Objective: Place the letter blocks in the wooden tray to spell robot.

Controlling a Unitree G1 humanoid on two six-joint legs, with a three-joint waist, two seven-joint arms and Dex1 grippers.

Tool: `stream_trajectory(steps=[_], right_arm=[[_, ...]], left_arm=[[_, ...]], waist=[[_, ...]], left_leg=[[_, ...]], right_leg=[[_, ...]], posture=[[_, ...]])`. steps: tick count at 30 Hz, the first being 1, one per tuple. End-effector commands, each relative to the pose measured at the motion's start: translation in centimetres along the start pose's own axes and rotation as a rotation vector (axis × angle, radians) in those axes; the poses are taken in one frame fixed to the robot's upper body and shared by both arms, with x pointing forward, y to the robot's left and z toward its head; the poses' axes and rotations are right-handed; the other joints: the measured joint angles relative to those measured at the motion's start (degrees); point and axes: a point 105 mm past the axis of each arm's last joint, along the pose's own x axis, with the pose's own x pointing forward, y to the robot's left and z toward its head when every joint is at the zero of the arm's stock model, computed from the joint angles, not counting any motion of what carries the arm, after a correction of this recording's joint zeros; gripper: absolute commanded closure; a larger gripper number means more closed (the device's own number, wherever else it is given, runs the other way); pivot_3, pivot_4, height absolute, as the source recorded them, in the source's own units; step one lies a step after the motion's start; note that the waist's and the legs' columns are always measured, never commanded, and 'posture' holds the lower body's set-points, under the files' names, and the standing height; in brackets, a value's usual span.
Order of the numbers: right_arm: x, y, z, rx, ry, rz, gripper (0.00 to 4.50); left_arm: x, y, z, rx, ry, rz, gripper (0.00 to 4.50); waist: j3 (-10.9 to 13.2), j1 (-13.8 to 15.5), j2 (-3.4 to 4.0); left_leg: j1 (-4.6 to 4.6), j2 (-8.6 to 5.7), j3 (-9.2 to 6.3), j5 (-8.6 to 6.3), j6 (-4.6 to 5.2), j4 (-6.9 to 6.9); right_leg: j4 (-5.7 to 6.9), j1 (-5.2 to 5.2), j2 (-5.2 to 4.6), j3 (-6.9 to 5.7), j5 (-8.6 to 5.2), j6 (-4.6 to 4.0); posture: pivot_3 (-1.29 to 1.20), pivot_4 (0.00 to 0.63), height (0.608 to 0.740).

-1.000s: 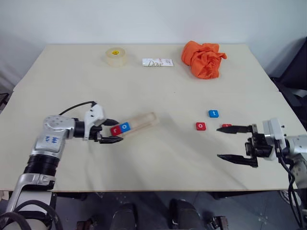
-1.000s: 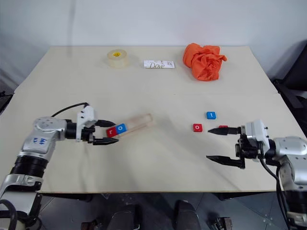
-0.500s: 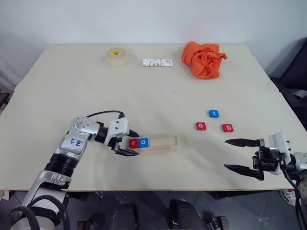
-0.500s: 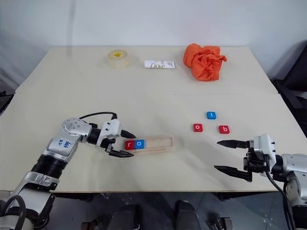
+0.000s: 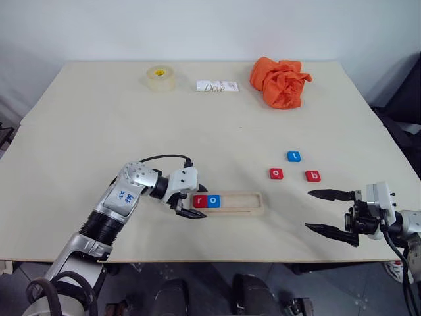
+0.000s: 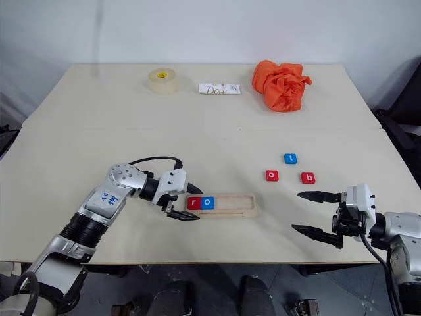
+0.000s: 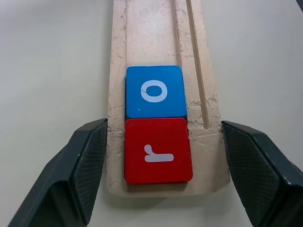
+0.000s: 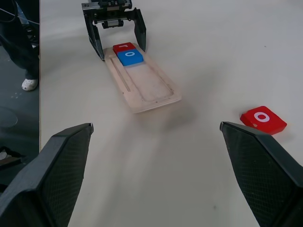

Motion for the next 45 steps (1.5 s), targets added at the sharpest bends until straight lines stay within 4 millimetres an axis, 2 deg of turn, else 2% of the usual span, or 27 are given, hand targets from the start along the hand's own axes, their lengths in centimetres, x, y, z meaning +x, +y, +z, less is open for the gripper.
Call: stream_trajectory(steps=[1,2,10,14,16,18,22,25,27,30,32,35,40,45], right_arm=[[0.3,0.0,0.7,-0.047,-0.013,0.005,0.00],[0.4,0.0,0.7,-0.048,-0.013,0.005,0.00],[0.3,-0.4,0.9,-0.059,-0.007,-0.015,0.00],[0.1,-1.5,1.2,-0.058,0.003,-0.113,0.00],[-0.1,-2.2,1.1,-0.044,0.027,-0.179,0.00],[-0.4,-3.3,1.2,-0.043,0.023,-0.289,0.00],[-1.0,-4.7,1.2,0.010,0.037,-0.471,0.00],[-1.1,-5.7,1.3,0.040,0.061,-0.614,0.00],[-1.0,-5.9,1.8,0.051,0.063,-0.714,0.00],[-0.5,-5.3,2.6,0.090,0.035,-0.783,0.00],[0.1,-3.9,3.2,0.101,0.024,-0.766,0.00],[0.0,-2.3,3.2,0.119,0.051,-0.769,0.00],[-2.0,-0.4,2.3,0.167,0.118,-0.807,0.00],[-3.8,0.0,0.8,0.207,0.162,-0.860,0.00]], left_arm=[[0.3,-0.1,1.4,0.040,-0.020,-0.001,0.19],[0.3,-0.1,1.5,0.038,-0.022,-0.001,0.02],[-0.5,-0.5,2.1,0.057,-0.047,0.019,0.02],[-2.7,-0.5,3.2,0.082,-0.168,0.077,0.02],[-3.8,-0.5,2.9,0.059,-0.203,0.110,0.02],[-5.4,-0.4,3.1,0.050,-0.319,0.177,0.02],[-8.1,-1.1,1.9,0.032,-0.463,0.263,0.02],[-9.2,-1.9,0.7,0.031,-0.532,0.271,0.02],[-9.5,-2.8,-1.0,0.033,-0.523,0.250,0.02],[-9.5,-3.2,-2.0,0.025,-0.546,0.238,0.02],[-9.4,-3.3,-2.4,0.023,-0.555,0.219,0.02],[-9.3,-3.5,-2.8,0.025,-0.577,0.193,0.02],[-8.9,-3.1,-3.2,0.040,-0.568,0.167,0.02],[-8.8,-2.8,-2.9,0.051,-0.574,0.144,0.02]], waist=[[0.0,0.0,0.00],[0.0,0.0,0.00],[0.0,-0.1,0.00],[0.0,-0.2,0.00],[0.0,-0.2,0.00],[0.0,-0.2,0.01],[0.0,-0.2,0.01],[0.0,-0.2,0.01],[0.0,-0.3,0.04],[0.0,-0.2,0.05],[0.0,0.0,0.05],[0.0,0.4,0.05],[-0.1,0.8,0.00],[-0.1,0.8,-0.01]], left_leg=[[0.00,0.00,0.00,0.00,0.00,0.00],[0.00,-0.01,0.00,0.00,0.01,0.00],[0.00,-0.01,-0.01,0.00,0.01,0.00],[0.01,0.00,-0.02,0.00,0.00,0.00],[0.01,0.00,-0.02,0.00,0.01,0.00],[0.01,0.00,-0.02,0.00,0.01,0.01],[0.02,0.01,0.00,0.00,0.01,-0.01],[0.01,0.00,0.00,-0.02,0.05,-0.01],[0.01,0.01,0.00,-0.08,0.15,-0.01],[0.00,0.01,-0.01,-0.13,0.22,-0.04],[-0.04,0.00,-0.04,-0.18,0.30,-0.04],[-0.07,0.00,-0.07,-0.22,0.36,-0.05],[-0.07,-0.01,-0.04,-0.31,0.48,-0.03],[-0.06,-0.01,-0.04,-0.32,0.50,-0.03]], right_leg=[[0.00,0.00,0.00,0.00,0.00,0.00],[-0.01,0.00,0.00,0.01,0.00,0.01],[0.00,0.00,0.01,0.02,0.01,0.01],[0.01,-0.01,0.01,0.03,0.01,0.01],[0.02,-0.01,0.01,0.03,0.01,0.01],[0.01,0.00,0.00,0.04,0.01,0.01],[0.01,-0.01,0.00,0.05,0.01,0.01],[0.00,-0.01,-0.01,0.05,0.01,0.01],[-0.01,-0.01,-0.01,0.05,0.01,0.00],[-0.03,-0.01,-0.01,0.04,0.01,-0.01],[-0.06,-0.02,-0.02,0.03,0.01,-0.01],[-0.10,-0.01,-0.01,0.01,0.01,-0.01],[-0.14,0.01,-0.01,0.02,0.02,0.01],[-0.15,0.02,-0.01,0.02,0.03,0.02]], posture=[[0.00,0.150,0.740],[0.00,0.150,0.740],[0.00,0.150,0.740],[0.00,0.150,0.740],[0.00,0.150,0.740],[0.00,0.150,0.740],[0.00,0.150,0.740],[0.00,0.150,0.740],[0.00,0.150,0.740],[0.00,0.150,0.740],[0.00,0.150,0.740],[0.00,0.150,0.740],[0.00,0.150,0.740],[0.00,0.150,0.740]])
